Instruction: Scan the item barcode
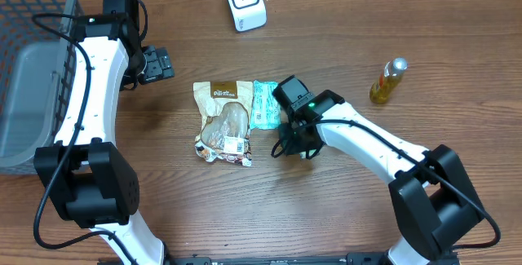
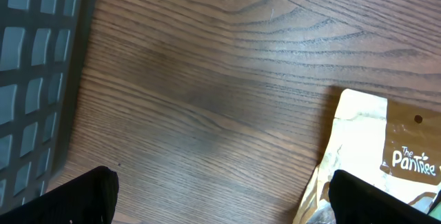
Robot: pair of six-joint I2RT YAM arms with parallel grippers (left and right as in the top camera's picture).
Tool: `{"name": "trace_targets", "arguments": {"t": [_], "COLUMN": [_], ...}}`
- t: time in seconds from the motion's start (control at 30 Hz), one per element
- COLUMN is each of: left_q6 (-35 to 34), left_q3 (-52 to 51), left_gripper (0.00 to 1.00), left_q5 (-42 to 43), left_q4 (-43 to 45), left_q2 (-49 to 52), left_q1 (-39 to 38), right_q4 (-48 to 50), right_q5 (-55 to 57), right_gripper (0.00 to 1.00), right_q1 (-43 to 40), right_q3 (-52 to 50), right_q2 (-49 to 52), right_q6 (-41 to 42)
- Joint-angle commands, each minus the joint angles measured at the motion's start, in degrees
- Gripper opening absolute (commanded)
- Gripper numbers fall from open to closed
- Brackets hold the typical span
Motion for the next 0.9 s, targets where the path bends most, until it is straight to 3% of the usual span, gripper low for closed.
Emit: {"name": "trace_targets", "arguments": {"t": [0.0,0.27,0.5,0.87], "left_q6": [0.2,0.2,0.2,0.2], "left_q3": [0.9,0.9,0.9,0.9], "left_gripper": [0.99,0.99,1.00,1.00], "left_q5": [-0.7,-0.7,-0.7,-0.7], "left_q4": [0.1,0.0,0.0,0.0], "left_q2": [-0.9,-0.9,-0.9,-0.9], "left_q1": [-0.7,-0.8,-0.7,-0.7], "right_q4": [0.9,3.0,2.7,1.5], "right_q5": [0.2,3.7,5.5,5.6], "right_gripper": [0.41,0.40,0.04,0.04], "right_q1": [1.5,3.6,1.1,-1.0], "right_q3": [-0.3,-0.4,-0.2,-0.2], "right_q2": [0.1,0.1,0.1,0.1], "right_q6": [-1.5,-1.9,-1.9,-0.6]}}
